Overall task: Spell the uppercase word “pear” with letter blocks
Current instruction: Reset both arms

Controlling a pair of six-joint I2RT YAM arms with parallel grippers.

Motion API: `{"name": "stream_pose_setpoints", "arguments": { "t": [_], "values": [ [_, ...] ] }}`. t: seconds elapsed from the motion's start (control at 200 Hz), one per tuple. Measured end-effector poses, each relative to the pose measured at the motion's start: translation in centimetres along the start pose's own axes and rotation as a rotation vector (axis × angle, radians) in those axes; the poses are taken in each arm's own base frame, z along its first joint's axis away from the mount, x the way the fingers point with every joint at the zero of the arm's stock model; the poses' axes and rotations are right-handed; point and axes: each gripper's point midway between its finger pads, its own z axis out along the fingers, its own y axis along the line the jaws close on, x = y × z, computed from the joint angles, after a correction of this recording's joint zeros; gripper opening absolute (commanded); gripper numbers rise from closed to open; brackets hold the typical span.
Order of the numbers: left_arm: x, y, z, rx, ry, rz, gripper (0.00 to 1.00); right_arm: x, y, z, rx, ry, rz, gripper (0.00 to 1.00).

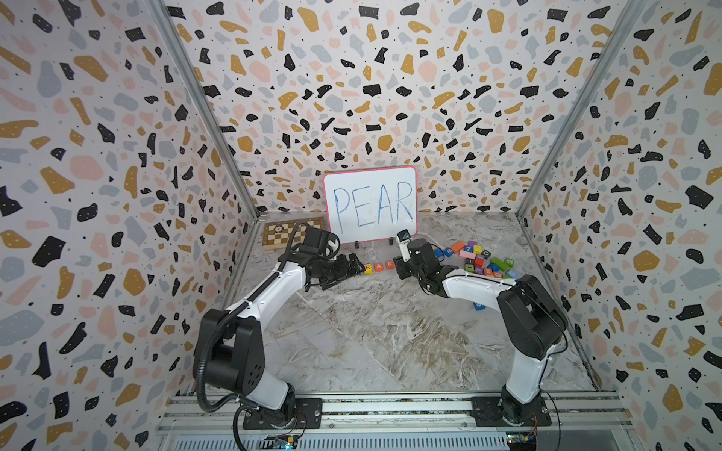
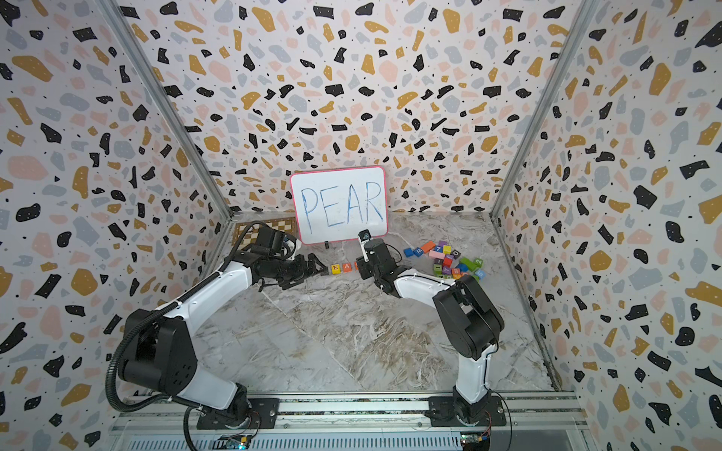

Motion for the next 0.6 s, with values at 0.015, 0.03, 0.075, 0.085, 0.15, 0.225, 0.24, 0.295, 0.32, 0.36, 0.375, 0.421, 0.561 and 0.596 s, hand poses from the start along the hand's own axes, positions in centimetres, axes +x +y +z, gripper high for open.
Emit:
{"name": "stream_pose_setpoints", "arguments": {
  "t": [0.015, 0.03, 0.075, 0.085, 0.15, 0.225, 0.24, 0.295, 0.32, 0.36, 0.375, 0.421, 0.561, 0.596],
  "values": [
    [0.0, 0.0, -0.1, -0.002, -0.003, 0.001, 0.99, 0.1, 0.0, 0.0, 0.002, -0.003, -0.003, 0.51],
    [0.0, 0.0, -0.2, -0.003, -0.007, 0.003, 0.99, 0.2, -0.1, -0.1, 0.003, -0.007, -0.006, 0.51],
    [-0.1, 0.0, -0.4, -0.007, -0.016, 0.009, 0.99, 0.4, -0.2, -0.3, 0.007, -0.020, -0.013, 0.52],
    [-0.1, 0.0, -0.4, -0.009, -0.018, 0.011, 0.99, 0.4, -0.2, -0.4, 0.008, -0.024, -0.014, 0.52],
    [-0.2, 0.2, -0.6, -0.016, -0.028, 0.020, 0.99, 0.5, -0.5, -0.9, 0.017, -0.042, -0.020, 0.53],
    [-0.1, 0.5, -0.7, -0.030, -0.037, 0.025, 0.99, 0.0, -0.8, -1.8, 0.025, -0.074, -0.024, 0.54],
    [-0.1, 0.5, -0.7, -0.032, -0.039, 0.026, 0.99, -0.2, -0.9, -2.1, 0.026, -0.084, -0.023, 0.55],
    [0.1, 0.7, -0.8, -0.041, -0.044, 0.028, 0.99, -0.8, -1.3, -2.9, 0.034, -0.115, -0.020, 0.56],
    [0.1, 0.8, -0.9, -0.046, -0.049, 0.030, 0.99, -1.2, -1.5, -3.4, 0.039, -0.131, -0.019, 0.56],
    [0.1, 0.8, -1.1, -0.048, -0.058, 0.034, 0.99, -1.7, -1.8, -4.2, 0.047, -0.156, -0.017, 0.56],
    [0.1, 0.9, -1.2, -0.049, -0.062, 0.036, 0.99, -1.9, -2.0, -4.6, 0.052, -0.169, -0.015, 0.56],
    [0.1, 0.9, -1.6, -0.056, -0.078, 0.042, 0.99, -2.4, -2.5, -5.5, 0.062, -0.199, -0.010, 0.57],
    [-0.2, 1.1, -3.1, -0.081, -0.152, 0.085, 0.99, -2.5, -5.6, -8.6, 0.124, -0.273, 0.017, 0.60],
    [-0.4, 1.3, -3.4, -0.095, -0.176, 0.095, 0.99, -2.2, -6.7, -9.4, 0.149, -0.285, 0.024, 0.60]
  ]
}}
